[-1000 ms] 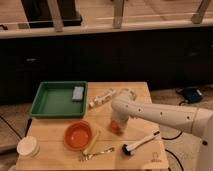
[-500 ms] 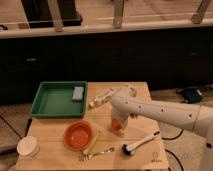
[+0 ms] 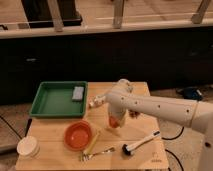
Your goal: Place apple in paper cup
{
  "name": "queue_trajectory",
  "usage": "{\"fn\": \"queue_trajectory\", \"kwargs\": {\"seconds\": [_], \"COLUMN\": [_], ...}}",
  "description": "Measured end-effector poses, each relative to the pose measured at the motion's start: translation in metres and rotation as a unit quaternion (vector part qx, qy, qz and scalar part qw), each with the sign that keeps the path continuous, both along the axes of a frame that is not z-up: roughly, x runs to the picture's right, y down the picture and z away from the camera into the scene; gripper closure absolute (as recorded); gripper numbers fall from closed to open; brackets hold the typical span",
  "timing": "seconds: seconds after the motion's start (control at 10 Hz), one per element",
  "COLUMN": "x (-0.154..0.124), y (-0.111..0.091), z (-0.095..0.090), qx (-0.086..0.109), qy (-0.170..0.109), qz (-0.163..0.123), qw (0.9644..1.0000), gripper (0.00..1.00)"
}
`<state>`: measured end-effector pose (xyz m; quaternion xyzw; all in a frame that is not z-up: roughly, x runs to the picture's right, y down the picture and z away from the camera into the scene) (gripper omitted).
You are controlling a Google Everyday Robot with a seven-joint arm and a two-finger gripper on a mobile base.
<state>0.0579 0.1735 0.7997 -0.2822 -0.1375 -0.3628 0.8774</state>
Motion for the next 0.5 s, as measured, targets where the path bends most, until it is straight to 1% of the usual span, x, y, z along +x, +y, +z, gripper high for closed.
{"fn": "queue_trajectory", "kwargs": {"seconds": [0.2, 0.4, 0.5], "x": [-0.013, -0.037, -0.040], "y": [-0.010, -0.020, -0.022], "z": [-0.009, -0.018, -0.021], "qx": [0.004, 0.008, 0.009], "qy": [-0.004, -0.013, -0.014], "qz": [-0.007, -0.023, -0.028], "qw": [1.0000, 0.9996, 0.9995], "gripper": [0.99, 0.99, 0.99]}}
